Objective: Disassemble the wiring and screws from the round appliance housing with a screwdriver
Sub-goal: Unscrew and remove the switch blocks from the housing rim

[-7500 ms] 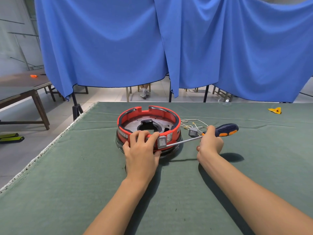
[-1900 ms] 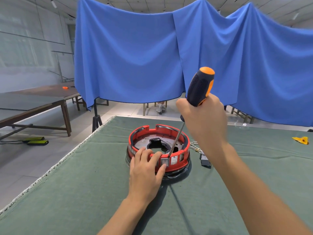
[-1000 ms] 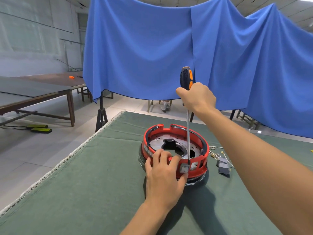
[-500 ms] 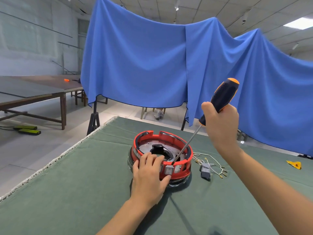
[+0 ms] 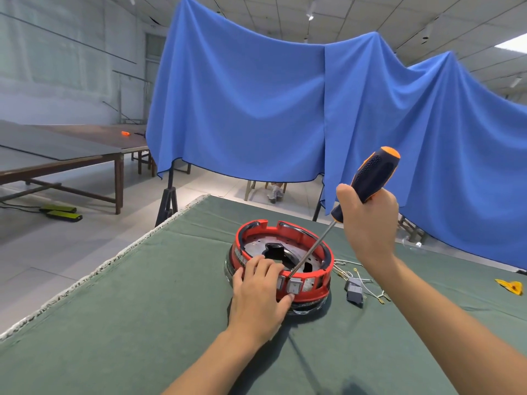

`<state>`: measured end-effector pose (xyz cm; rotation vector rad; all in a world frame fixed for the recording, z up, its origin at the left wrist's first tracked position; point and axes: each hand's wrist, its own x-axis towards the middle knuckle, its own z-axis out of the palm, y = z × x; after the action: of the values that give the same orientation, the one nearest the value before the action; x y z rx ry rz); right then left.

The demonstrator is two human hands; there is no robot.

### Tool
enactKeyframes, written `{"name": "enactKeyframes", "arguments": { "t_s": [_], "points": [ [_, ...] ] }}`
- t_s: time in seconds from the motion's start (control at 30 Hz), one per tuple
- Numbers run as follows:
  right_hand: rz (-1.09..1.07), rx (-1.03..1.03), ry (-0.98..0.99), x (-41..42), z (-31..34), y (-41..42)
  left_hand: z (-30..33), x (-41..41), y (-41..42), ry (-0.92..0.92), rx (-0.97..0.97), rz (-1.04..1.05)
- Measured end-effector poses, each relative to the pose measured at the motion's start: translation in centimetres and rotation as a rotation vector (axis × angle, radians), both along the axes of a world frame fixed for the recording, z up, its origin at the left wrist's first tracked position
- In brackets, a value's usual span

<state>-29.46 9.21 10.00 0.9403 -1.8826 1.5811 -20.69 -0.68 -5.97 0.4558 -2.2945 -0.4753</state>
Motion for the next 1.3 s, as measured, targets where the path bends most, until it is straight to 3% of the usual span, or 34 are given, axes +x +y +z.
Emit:
{"name": "enactKeyframes", "arguments": {
  "t_s": [0.2, 0.43, 0.63, 0.93, 1.07, 1.3],
  "points": [
    [-0.077, 0.129, 0.172, 0.8, 0.8, -1.6, -0.1, 0.0, -0.1, -0.008, -0.003, -0.005],
    [-0.186, 0.339, 0.152, 0.3, 1.2, -4.9, -0.1, -0.1, 0.1, 0.002, -0.027, -0.021],
    [-0.183, 0.452, 0.258, -0.6, 1.2, -7.4, 0.0, -0.5, 0.3, 0.045, -0.008, 0.002],
    [-0.184, 0.546, 0.260, -1.1, 1.5, -8.8, 0.0, -0.5, 0.2, -0.004, 0.029, -0.027],
    [-0.163, 0.467, 0.207, -0.8, 1.3, -7.5, 0.1, -0.4, 0.3, 0.043, 0.018, -0.010],
    [-0.174, 0.067, 0.021, -1.6, 0.8, -1.1, 0.1, -0.2, 0.1, -0.023, -0.023, -0.029]
  ]
}}
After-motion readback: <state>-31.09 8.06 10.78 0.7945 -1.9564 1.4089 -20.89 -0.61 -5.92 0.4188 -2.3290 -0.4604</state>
